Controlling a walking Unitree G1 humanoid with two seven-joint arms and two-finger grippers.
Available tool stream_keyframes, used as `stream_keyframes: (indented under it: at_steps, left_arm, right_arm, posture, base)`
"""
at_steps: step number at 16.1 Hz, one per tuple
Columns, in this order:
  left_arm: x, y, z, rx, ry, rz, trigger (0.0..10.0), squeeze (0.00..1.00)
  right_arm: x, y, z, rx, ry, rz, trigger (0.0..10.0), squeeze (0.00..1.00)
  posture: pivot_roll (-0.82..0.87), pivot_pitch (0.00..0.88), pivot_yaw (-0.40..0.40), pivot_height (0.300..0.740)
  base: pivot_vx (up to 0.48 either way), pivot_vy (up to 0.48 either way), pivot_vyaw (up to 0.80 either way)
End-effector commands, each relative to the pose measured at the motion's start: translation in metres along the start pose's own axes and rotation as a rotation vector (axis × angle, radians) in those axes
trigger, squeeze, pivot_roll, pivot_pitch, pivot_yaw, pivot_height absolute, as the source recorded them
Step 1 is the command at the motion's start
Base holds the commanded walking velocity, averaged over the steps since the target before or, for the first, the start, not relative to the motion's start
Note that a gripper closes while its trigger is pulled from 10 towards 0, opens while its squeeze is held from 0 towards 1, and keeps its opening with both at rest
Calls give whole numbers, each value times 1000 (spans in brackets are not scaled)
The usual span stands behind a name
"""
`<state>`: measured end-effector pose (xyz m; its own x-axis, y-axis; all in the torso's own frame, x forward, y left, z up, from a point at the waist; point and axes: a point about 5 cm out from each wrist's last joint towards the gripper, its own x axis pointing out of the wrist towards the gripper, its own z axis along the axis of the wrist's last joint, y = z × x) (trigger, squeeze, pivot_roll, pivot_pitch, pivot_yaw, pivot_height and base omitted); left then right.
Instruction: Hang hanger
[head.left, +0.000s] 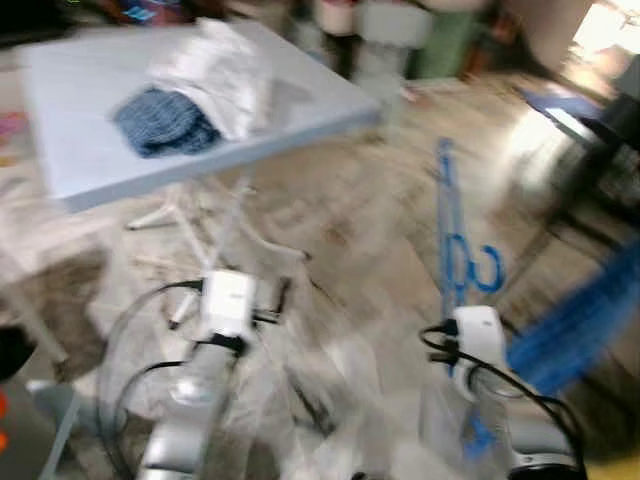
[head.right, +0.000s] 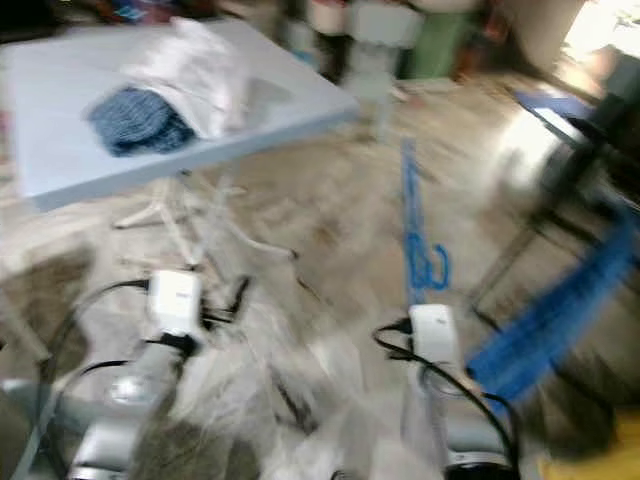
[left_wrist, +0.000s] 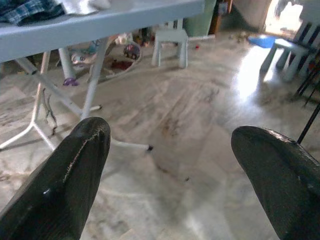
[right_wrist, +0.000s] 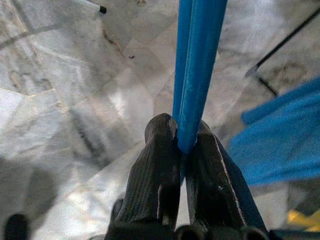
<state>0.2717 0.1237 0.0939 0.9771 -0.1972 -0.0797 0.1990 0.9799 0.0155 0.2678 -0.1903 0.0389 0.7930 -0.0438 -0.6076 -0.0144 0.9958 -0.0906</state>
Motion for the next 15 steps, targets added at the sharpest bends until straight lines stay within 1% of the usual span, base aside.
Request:
stream_keyframes:
  at_steps: [1, 4, 5, 6, 7, 10, 12, 13, 15]
  left_arm:
    - [3, -13, 2, -10, -1, -46, 10000, 0]
    - [6, -15, 4, -13, -2, -59, 10000, 0]
    - [6, -16, 5, -21, -6, -68, 10000, 0]
    - [7, -20, 10, -34, -38, -104, 10000, 0]
    - [7, -21, 11, -49, -47, -123, 10000, 0]
    - [8, -23, 12, -53, -52, -145, 10000, 0]
    - [9, -25, 11, -37, -53, -160, 10000, 0]
    - [9, -27, 11, -36, -54, -173, 10000, 0]
    - [7, -31, 8, -37, -43, -189, 10000, 0]
  right_arm:
    - [-3, -12, 2, 2, -5, -50, 10000, 0]
    - [-3, -11, -2, 6, 16, -58, 10000, 0]
    - [-3, -10, -3, 22, 28, -49, 10000, 0]
    - [-4, -12, -1, 14, 19, -56, 10000, 0]
    - [-3, -12, 0, 16, 18, -56, 10000, 0]
    - [-4, -14, 1, 15, 16, -59, 10000, 0]
    - [-5, -12, 0, 10, 19, -61, 10000, 0]
    - [-5, -13, -1, 3, 26, -73, 10000, 0]
    - [-7, -17, -5, 28, 35, -100, 10000, 0]
  posture:
    - [-17, 101, -41, 740]
    - [-21, 102, -40, 740]
    - [-25, 103, -42, 740]
    - [-27, 106, -44, 740]
    - [-29, 107, -44, 740]
    - [-40, 103, -45, 740]
    - [-42, 105, -45, 740]
    - [-42, 105, -45, 740]
    - [-48, 108, -44, 740]
  base:
    - [0, 446, -800]
    - [0, 447, -794]
    - [0, 454, -781]
    - [0, 454, -781]
    - [0, 431, -781]
    - [0, 425, -781]
    - [0, 420, -775]
    - [281, 390, -769]
    - [287, 384, -703]
